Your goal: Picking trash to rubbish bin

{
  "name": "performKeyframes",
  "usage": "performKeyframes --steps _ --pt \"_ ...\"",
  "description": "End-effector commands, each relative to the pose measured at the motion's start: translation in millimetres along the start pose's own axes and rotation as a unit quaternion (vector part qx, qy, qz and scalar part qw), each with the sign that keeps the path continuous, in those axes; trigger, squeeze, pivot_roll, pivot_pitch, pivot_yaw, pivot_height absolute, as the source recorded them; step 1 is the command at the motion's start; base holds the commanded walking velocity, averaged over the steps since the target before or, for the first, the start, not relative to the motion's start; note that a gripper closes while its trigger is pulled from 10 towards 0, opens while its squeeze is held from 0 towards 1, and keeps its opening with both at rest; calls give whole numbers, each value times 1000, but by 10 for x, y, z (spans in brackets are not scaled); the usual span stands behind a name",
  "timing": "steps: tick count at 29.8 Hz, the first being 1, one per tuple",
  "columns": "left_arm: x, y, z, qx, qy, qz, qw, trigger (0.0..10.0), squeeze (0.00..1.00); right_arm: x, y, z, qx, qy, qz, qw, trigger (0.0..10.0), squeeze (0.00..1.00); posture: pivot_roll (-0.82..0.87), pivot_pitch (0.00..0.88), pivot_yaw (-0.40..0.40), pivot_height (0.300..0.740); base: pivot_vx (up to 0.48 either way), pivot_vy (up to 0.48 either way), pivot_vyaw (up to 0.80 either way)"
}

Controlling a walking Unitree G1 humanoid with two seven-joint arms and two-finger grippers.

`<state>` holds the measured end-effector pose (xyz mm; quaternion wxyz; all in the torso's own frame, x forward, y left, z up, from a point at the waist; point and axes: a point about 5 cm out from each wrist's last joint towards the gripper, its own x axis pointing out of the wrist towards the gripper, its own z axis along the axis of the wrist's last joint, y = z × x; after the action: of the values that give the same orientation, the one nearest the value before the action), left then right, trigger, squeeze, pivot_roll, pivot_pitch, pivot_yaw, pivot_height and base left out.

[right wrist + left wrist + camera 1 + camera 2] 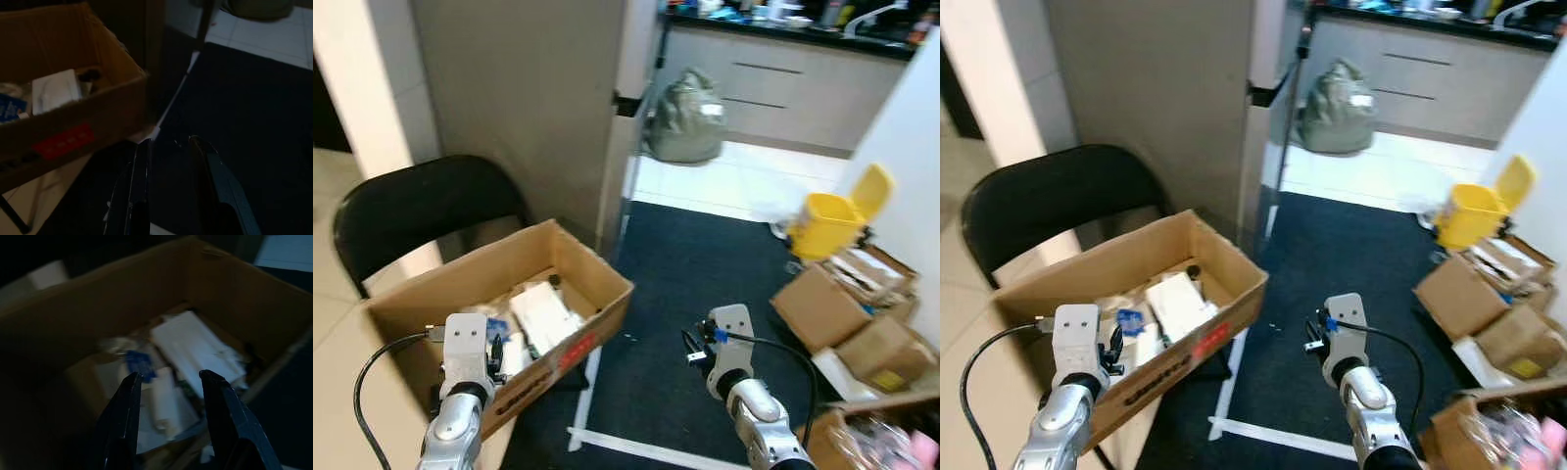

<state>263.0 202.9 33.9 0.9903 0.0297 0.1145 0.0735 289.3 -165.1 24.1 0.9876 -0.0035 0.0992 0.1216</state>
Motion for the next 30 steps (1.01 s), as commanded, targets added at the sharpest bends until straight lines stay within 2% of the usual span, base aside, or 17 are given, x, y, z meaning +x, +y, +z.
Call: performKeyframes --steps 1,13,21,25,30 --pt "23 -16 -6 1 2 1 1000 10000 0 -2 -26 -2 6 -1 -6 1000 10000 0 8 0 -90 740 0 0 -594" --pt "125 -56 66 12 -4 -17 1000 10000 0 -12 -87 -5 20 -3 -32 999 10000 0 -12 0 -73 740 0 0 -597" --pt "108 -64 39 7 -1 -7 1000 10000 0 -28 -113 -40 32 4 -40 999 10000 0 -1 0 -69 740 0 0 -588" --pt "102 -130 43 13 -3 -27 1000 10000 0 -12 -126 -31 36 5 -45 998 10000 0 -1 0 -65 740 0 0 -564" --pt "119 -117 59 12 -5 -23 1000 10000 0 -4 -114 -29 42 5 -45 998 10000 0 10 0 -69 740 0 0 -573"
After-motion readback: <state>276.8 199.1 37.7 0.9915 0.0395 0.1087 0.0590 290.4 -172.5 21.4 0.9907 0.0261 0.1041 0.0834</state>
